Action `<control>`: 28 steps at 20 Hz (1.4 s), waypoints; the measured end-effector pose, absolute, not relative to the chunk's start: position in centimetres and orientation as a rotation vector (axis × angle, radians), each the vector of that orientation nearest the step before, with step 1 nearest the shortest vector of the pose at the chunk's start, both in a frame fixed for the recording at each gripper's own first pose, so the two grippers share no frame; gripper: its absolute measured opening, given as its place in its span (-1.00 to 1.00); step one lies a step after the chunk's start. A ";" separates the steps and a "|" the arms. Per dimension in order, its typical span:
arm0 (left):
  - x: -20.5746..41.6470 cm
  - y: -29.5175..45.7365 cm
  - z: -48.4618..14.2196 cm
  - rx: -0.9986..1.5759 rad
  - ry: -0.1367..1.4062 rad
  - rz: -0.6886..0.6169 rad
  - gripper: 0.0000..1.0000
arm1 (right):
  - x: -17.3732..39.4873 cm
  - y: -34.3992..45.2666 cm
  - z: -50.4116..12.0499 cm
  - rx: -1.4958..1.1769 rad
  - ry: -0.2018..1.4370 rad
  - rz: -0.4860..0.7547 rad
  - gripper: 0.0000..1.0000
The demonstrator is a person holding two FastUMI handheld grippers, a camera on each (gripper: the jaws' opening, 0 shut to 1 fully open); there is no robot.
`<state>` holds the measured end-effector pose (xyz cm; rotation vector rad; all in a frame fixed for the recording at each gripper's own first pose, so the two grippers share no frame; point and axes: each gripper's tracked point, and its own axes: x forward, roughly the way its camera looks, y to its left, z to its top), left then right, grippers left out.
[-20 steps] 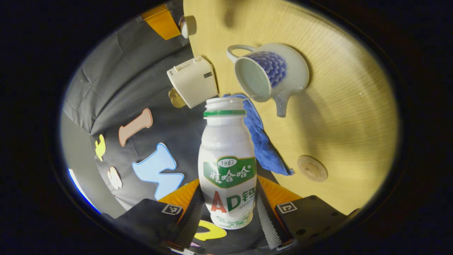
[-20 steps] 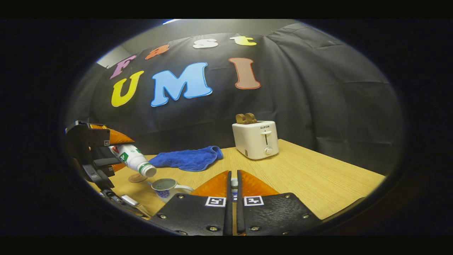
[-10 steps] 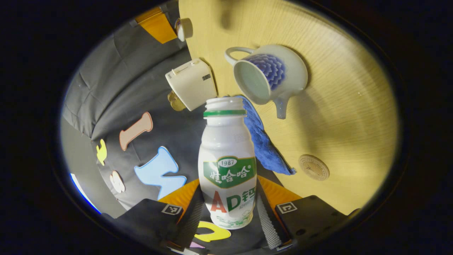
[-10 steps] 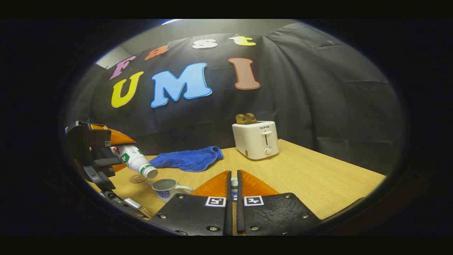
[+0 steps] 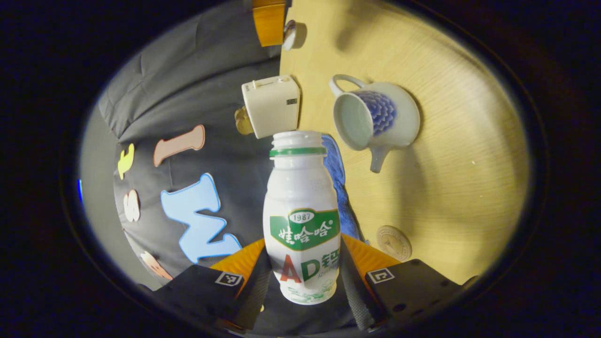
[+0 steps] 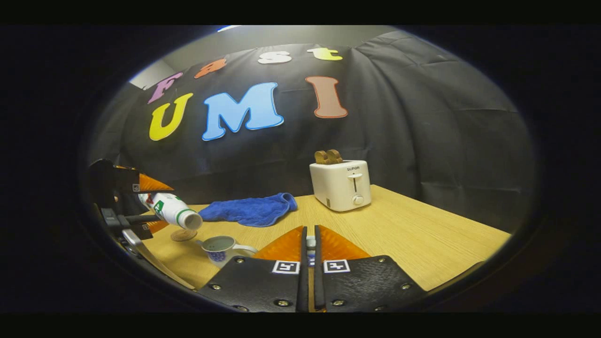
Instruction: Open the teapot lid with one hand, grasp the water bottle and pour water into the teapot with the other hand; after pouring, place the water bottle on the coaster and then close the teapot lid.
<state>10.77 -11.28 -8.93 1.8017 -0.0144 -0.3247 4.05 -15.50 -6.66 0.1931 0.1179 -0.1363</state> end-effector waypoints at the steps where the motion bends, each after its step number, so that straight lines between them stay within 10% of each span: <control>1: 11.0 -11.2 -8.8 1.757 -0.020 -0.315 0.69 | 4.2 -15.3 -6.7 0.195 0.118 -0.129 -0.91; 28: 12.8 -5.9 -12.0 0.348 0.156 -0.075 0.75 | 8.1 -2.0 -4.7 0.086 0.126 0.144 -0.91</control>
